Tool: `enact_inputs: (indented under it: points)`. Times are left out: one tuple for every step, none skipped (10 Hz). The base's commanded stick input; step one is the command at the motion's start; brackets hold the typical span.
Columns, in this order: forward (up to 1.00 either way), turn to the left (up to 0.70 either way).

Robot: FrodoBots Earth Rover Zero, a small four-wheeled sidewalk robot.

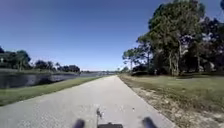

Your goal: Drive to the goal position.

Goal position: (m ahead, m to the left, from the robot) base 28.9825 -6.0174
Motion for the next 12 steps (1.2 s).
enact_inputs:
  points:
    - [0.70,0.00]
    - [0.70,0.00]
    - [0.70,0.00]
    - [0.70,0.00]
    - [0.70,0.00]
    - [0.70,0.00]
    - [0.70,0.00]
    - [0.70,0.00]
    - [0.70,0.00]
    - [0.70,0.00]
    - [0.70,0.00]
    - [0.70,0.00]
